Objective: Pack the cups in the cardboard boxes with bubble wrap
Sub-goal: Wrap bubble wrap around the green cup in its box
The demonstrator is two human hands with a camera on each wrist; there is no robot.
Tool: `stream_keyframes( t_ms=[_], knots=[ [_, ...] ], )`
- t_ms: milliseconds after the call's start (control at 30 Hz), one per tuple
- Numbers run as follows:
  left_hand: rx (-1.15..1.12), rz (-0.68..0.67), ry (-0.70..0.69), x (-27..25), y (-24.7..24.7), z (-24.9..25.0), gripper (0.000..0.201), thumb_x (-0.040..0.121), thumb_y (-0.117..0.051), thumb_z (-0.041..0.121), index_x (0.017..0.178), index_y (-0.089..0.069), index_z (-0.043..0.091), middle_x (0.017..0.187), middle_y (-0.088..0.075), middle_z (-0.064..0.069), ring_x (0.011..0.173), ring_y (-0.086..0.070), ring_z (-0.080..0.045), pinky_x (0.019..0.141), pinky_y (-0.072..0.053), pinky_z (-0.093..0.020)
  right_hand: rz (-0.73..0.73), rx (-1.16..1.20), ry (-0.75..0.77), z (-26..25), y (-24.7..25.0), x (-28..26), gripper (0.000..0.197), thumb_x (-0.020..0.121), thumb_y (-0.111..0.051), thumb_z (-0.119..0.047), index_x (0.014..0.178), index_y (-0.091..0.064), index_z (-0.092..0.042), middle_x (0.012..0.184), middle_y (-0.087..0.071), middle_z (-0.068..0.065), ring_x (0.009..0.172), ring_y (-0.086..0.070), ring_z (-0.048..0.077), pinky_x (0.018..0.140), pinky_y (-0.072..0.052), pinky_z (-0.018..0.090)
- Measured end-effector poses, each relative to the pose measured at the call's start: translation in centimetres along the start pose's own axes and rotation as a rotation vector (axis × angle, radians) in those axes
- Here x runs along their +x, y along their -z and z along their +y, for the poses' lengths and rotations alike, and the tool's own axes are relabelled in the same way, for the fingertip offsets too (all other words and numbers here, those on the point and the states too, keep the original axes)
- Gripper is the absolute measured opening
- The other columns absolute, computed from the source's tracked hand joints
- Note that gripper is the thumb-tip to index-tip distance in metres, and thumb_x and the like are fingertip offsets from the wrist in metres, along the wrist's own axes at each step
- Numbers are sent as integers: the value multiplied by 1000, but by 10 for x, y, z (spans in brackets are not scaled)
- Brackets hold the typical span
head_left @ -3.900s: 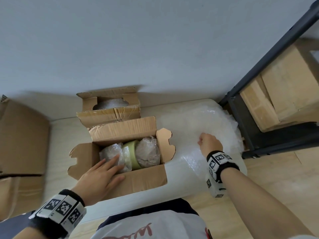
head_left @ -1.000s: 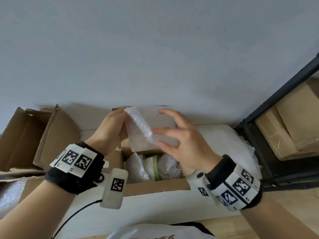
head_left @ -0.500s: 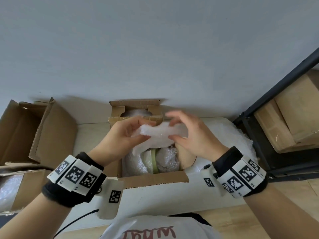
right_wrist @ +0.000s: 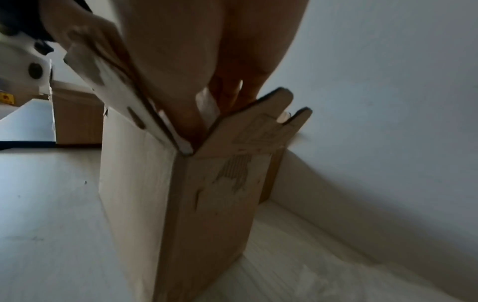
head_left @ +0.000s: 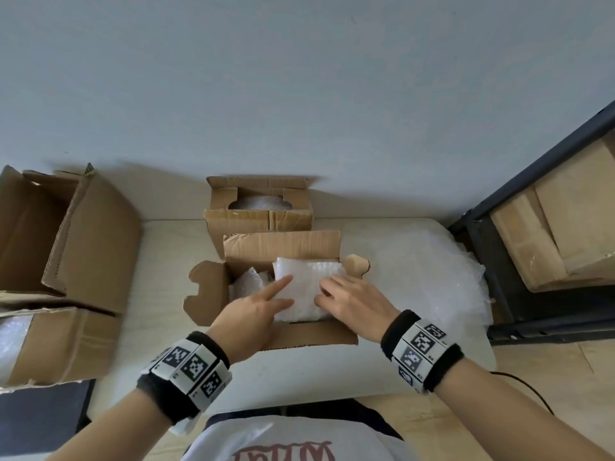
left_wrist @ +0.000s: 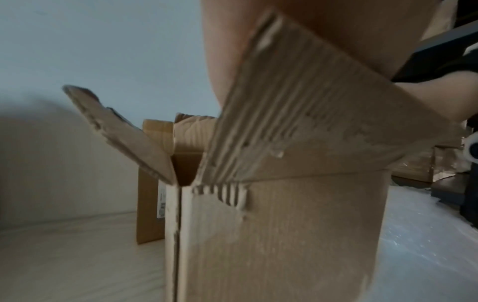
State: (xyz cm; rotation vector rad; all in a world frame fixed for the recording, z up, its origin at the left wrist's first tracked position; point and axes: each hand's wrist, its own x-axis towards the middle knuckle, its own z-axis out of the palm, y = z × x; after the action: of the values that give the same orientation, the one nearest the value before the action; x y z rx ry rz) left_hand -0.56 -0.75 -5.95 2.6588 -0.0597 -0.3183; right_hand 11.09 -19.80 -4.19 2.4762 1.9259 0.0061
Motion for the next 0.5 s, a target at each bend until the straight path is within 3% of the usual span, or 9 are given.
stream_keyframes(
  t_ms=[67,133,233,333,367,433,500],
  knots=[
    [-63,-31,5,0,-9,1,38,98,-37,20,136,-44,24,159,-7,8,142,-26,-18,107,-35,-30,-202,126,-56,1,2,0,23,68,-69,5,85,-62,-9,87,-55,7,76,-55,24,47,-40,31],
    [-78,-35,12,-2,-13,0,33,100,-31,29,131,-42,23,159,-10,6,146,-5,-14,114,-17,-28,-354,257,-123,5,4,0,26,73,-61,-1,98,-62,-9,101,-51,4,87,-52,23,50,-31,28],
    [45,-48,4,-3,-17,-2,39,101,-24,39,132,-43,24,159,-7,4,146,4,-15,115,3,-27,-272,368,-210,5,6,4,25,81,-52,-14,104,-62,-11,108,-51,-1,85,-49,13,54,-29,23],
    [153,-72,0,-2,-17,-1,47,101,-18,44,136,-44,27,159,-1,2,146,10,-16,114,13,-33,-229,214,-255,4,-2,11,22,91,-51,-15,111,-56,-8,119,-49,6,98,-53,21,62,-40,30],
    [174,-70,-6,-1,-18,-1,48,100,-17,45,136,-44,28,160,-1,1,146,9,-16,113,14,-33,-258,143,-260,2,-6,14,24,92,-49,-12,115,-53,-7,122,-48,10,105,-53,26,71,-44,33],
    [176,-64,-10,-1,-19,0,48,100,-16,45,135,-45,29,160,-3,0,146,5,-15,114,13,-31,-331,17,-255,-2,-17,18,32,92,-46,-7,124,-49,-4,126,-49,14,114,-51,30,94,-40,36],
    [151,-76,-9,-1,-21,-1,46,101,-16,44,132,-44,26,160,-4,-1,146,2,-15,115,9,-29,-317,-67,-295,-7,-22,22,34,89,-53,-10,123,-54,-3,122,-57,14,110,-57,28,101,-38,33]
  ],
)
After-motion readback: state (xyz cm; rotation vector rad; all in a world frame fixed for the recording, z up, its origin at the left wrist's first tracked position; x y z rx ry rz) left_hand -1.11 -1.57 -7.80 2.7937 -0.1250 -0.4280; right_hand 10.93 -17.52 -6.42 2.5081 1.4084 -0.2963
